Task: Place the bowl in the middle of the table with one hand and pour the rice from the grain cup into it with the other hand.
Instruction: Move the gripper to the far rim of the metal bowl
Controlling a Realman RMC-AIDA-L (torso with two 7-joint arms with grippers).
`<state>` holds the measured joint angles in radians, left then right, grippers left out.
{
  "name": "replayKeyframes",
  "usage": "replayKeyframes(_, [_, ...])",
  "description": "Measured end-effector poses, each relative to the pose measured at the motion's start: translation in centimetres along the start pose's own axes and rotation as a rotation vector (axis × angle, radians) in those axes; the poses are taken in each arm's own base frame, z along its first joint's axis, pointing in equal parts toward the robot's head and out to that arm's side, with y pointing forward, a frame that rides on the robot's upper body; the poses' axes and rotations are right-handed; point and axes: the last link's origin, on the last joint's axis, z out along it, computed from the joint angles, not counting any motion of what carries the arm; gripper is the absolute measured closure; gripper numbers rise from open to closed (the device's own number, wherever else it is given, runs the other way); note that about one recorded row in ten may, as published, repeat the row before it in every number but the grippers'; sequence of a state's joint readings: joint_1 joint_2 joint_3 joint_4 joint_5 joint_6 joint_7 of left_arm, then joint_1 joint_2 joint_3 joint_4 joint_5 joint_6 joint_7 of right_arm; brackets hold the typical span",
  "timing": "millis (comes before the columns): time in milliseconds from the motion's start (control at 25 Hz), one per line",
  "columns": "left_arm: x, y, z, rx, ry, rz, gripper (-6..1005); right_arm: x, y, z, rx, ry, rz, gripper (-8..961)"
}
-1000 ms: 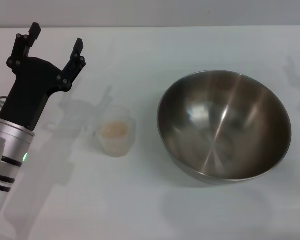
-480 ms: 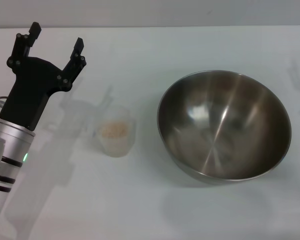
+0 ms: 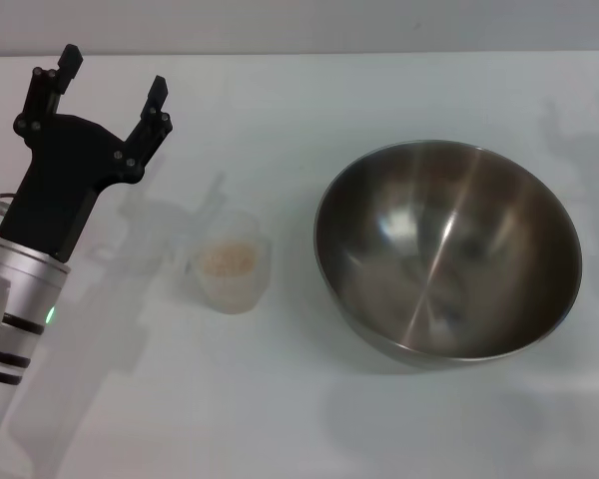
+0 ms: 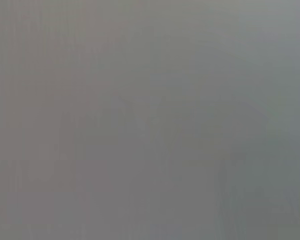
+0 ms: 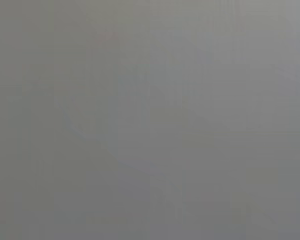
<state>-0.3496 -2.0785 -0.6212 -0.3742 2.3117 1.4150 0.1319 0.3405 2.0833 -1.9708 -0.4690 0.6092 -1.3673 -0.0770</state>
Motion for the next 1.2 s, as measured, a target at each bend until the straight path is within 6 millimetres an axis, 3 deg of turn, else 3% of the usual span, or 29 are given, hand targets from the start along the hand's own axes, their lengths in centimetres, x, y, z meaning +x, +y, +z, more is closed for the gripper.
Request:
replayKeyframes(240, [0.0, -0.1, -0.1, 0.000, -0.001, 0.006, 142, -0.1, 2.6, 3.0, -0.020, 0.177, 0.096, 255])
replayKeyframes(480, [0.0, -0.3, 0.1, 0.002, 0.002, 0.010, 142, -2.9, 5.8, 6.0, -0.153, 0.466, 0.185, 256])
replayKeyframes(640, [0.0, -0.3, 0.2, 0.003, 0.004, 0.010, 142, -3.9, 6.4, 6.7, -0.222, 0.655, 0.196, 257])
replayKeyframes(680, [0.0, -0.3, 0.2, 0.004, 0.004, 0.010, 142, -4.8, 6.4, 6.8, -0.266, 0.787, 0.190, 258])
replayKeyframes(720, [0.0, -0.4, 0.2, 0.005, 0.004, 0.010, 142, -4.8, 6.4, 6.8, -0.266, 0.787, 0.190, 258])
replayKeyframes(880, [0.0, -0.7, 0.2, 0.023, 0.004, 0.012, 141, -7.3, 5.6, 6.8, -0.348, 1.071, 0.145, 259])
replayKeyframes(1200, [0.1, -1.1, 0.0, 0.040, 0.007, 0.015, 141, -8.5, 3.6, 6.2, -0.399, 1.330, 0.078, 262])
